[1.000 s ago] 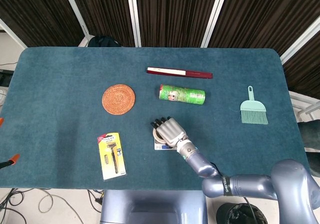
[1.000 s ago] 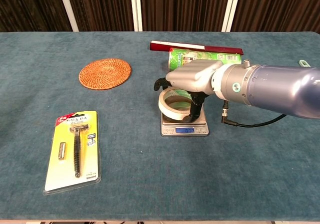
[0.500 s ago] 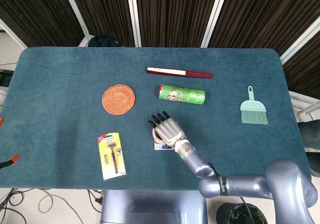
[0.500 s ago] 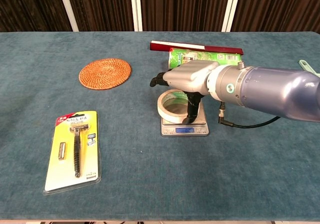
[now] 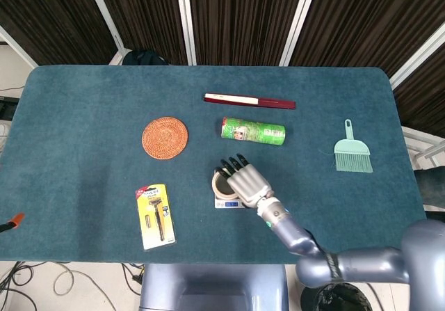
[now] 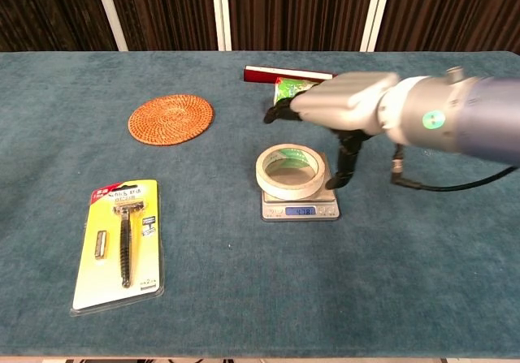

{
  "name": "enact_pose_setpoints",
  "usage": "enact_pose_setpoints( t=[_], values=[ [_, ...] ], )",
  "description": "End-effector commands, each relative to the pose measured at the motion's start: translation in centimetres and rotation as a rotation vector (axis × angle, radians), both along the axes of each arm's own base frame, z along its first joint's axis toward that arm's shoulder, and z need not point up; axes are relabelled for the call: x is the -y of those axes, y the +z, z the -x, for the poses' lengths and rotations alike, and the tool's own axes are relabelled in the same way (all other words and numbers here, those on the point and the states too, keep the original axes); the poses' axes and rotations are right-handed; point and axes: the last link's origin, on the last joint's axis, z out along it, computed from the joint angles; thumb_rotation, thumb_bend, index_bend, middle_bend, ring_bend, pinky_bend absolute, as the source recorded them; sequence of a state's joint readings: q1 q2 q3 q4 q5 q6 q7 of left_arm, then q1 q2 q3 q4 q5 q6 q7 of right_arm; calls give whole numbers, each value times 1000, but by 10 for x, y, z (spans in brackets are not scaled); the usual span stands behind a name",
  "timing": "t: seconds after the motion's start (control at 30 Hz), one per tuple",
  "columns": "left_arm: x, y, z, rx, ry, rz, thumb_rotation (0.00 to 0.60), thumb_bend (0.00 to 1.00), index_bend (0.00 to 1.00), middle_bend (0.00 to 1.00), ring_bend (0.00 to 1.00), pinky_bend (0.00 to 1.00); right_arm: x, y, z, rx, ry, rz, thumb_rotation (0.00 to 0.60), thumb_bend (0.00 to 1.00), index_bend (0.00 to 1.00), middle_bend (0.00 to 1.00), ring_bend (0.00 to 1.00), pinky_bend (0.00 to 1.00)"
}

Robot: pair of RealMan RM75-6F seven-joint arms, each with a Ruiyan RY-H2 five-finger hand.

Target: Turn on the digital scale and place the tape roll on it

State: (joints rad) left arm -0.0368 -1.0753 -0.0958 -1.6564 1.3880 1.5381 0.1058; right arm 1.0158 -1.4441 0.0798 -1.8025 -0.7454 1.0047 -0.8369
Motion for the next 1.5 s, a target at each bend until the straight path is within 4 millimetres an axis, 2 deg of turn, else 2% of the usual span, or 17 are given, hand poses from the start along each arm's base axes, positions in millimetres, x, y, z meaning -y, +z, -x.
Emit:
enact_pose_setpoints(
  t=[0.03, 0.2, 0.37, 0.5, 0.67, 0.87, 1.1, 1.27, 1.5],
  values=[
    [1, -1, -1, 0, -5, 1, 600, 39, 13, 0, 0, 0, -24, 52, 32, 3, -11, 107, 600, 257, 0, 3, 0, 0],
    [2, -2, -3, -2, -9, 0, 600, 39, 13, 0, 0, 0, -55, 109, 79, 89, -10, 277, 600, 257, 0, 3, 0, 0],
    [3, -3, -3, -4, -9, 3, 600, 39, 15, 0, 0, 0, -92, 151, 130, 181, -49, 438, 600, 257, 0, 3, 0, 0],
    [2, -4, -3, -5, -7, 3, 600, 39, 15, 0, 0, 0, -120, 167, 165, 177, -96, 516, 600, 257, 0, 3, 0, 0],
    [2, -4, -3, -4, -10, 4, 600, 39, 15, 0, 0, 0, -145, 169, 194, 149, -146, 571, 600, 257, 0, 3, 0, 0],
    [0, -2, 0, 1, 1, 2, 600, 39, 15, 0, 0, 0, -156, 163, 213, 131, -193, 577, 600, 256, 0, 3, 0, 0],
    [0, -4, -1, 0, -4, 8, 600, 39, 15, 0, 0, 0, -155, 164, 218, 112, -208, 587, 600, 256, 0, 4, 0, 0],
    [0, -5, -1, -3, -5, 13, 600, 39, 15, 0, 0, 0, -156, 164, 216, 255, -294, 498, 600, 257, 0, 4, 0, 0],
    [1, -6, -2, -6, -11, 18, 600, 39, 15, 0, 0, 0, -152, 166, 220, 259, -291, 500, 600, 257, 0, 3, 0, 0]
  ],
)
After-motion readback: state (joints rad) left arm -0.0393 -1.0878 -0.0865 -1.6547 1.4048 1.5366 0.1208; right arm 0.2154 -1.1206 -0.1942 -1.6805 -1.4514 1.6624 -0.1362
